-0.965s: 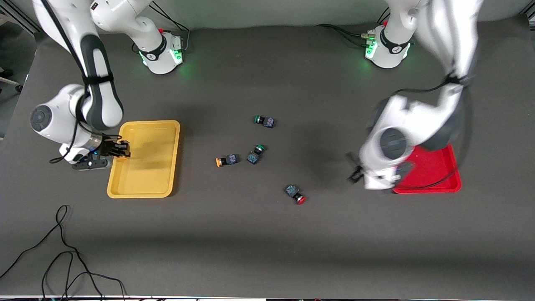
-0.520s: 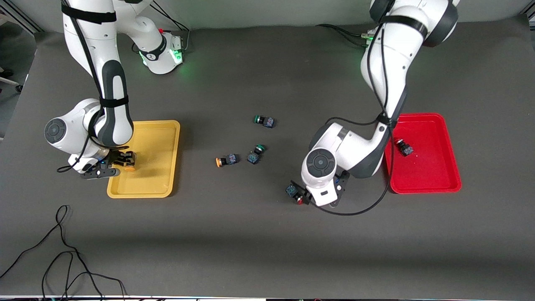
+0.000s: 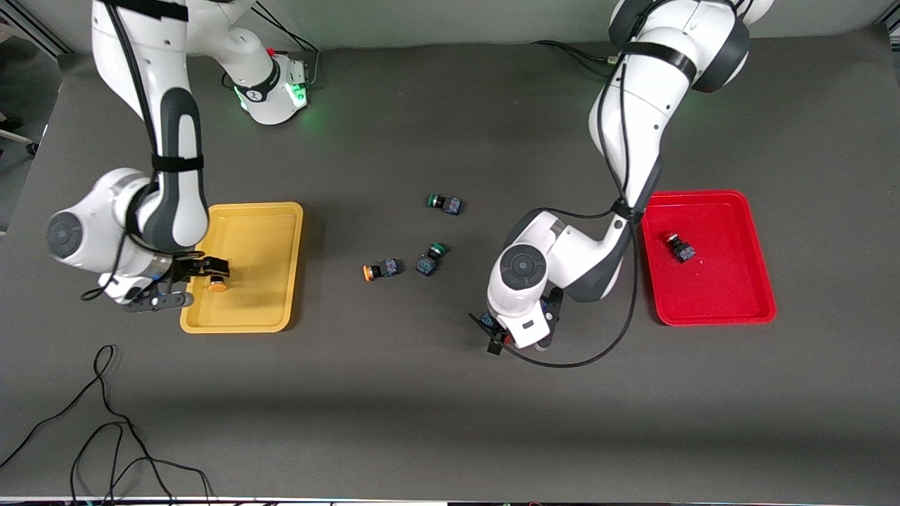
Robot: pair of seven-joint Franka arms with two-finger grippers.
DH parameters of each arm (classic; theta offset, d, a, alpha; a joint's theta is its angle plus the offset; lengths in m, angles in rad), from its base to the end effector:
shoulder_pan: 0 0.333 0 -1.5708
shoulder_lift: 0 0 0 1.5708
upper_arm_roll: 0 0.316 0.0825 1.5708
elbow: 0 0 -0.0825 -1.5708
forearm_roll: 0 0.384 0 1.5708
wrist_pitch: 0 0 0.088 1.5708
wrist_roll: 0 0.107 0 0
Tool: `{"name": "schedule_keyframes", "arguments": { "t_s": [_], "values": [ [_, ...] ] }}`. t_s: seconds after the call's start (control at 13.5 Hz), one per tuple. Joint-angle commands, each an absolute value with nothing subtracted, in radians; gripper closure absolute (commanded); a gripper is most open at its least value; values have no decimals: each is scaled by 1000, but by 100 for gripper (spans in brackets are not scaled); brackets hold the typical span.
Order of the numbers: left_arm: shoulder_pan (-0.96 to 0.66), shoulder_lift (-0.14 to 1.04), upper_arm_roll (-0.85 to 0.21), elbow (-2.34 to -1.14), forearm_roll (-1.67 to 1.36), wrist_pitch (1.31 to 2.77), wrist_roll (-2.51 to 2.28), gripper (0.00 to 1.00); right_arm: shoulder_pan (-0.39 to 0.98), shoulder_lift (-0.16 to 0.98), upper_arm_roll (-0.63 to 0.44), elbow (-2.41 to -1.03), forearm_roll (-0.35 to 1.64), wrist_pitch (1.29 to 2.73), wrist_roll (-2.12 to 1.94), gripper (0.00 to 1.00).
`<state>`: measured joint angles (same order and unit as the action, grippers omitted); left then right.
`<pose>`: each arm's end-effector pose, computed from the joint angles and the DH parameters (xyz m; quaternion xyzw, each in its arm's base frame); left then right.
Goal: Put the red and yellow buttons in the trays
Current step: 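Reach the left gripper to another red button while the right gripper returns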
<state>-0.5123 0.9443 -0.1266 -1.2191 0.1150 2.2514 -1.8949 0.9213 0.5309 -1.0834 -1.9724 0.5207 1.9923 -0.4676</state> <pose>0.6331 -0.4323 0.2100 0.8116 0.5823 0.0108 0.0465 0.5791 -0.0340 0.3104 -0.9960 -0.0257 0.0841 0.0180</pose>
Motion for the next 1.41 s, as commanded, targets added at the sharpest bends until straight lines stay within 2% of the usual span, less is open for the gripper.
{"name": "schedule_keyframes", "arguments": {
  "t_s": [0.0, 0.07, 0.15, 0.22, 0.3, 0.59, 0.74, 0.97, 1.04, 1.19, 1.34],
  "values": [
    [-540, 991, -104, -1183, 120, 2264, -1921, 0, 934, 511, -1104, -1778, 460, 1780, -291, 0],
    [-543, 994, -104, -1187, 132, 2264, -1921, 10, 940, 511, -1103, -1744, 448, 1751, -226, 0],
    [-543, 993, -106, -1189, 152, 2263, -1921, 32, 972, 511, -1101, -1726, 445, 1729, -150, 0],
    [-543, 992, -106, -1190, 155, 2260, -1921, 58, 1012, 511, -1101, -1726, 445, 1727, -64, 0],
    [-543, 992, -104, -1189, 155, 2250, -1913, 100, 1053, 511, -1100, -1726, 455, 1729, 48, 0],
    [-534, 982, -103, -1187, 166, 2223, -1908, 100, 1239, 549, -1088, -1738, 555, 1787, 556, 0],
    [-503, 948, -66, -1180, 170, 2076, -1809, 100, 1334, 564, -1083, -1794, 622, 1871, 778, 0],
    [-392, 841, -71, -1195, 161, 1793, -1512, 100, 1484, 569, -1081, -1896, 710, 2035, 1051, 0],
    [-349, 818, -71, -1215, 161, 1736, -1424, 100, 1515, 580, -1081, -1905, 712, 2061, 1133, 0],
    [-257, 737, -69, -1291, 163, 1735, -1279, 100, 1534, 618, -1075, -1908, 718, 2088, 1225, 0],
    [-165, 633, -69, -1421, 163, 1762, -1116, 100, 1529, 672, -1046, -1949, 736, 2172, 1227, 0]
  ]
}}
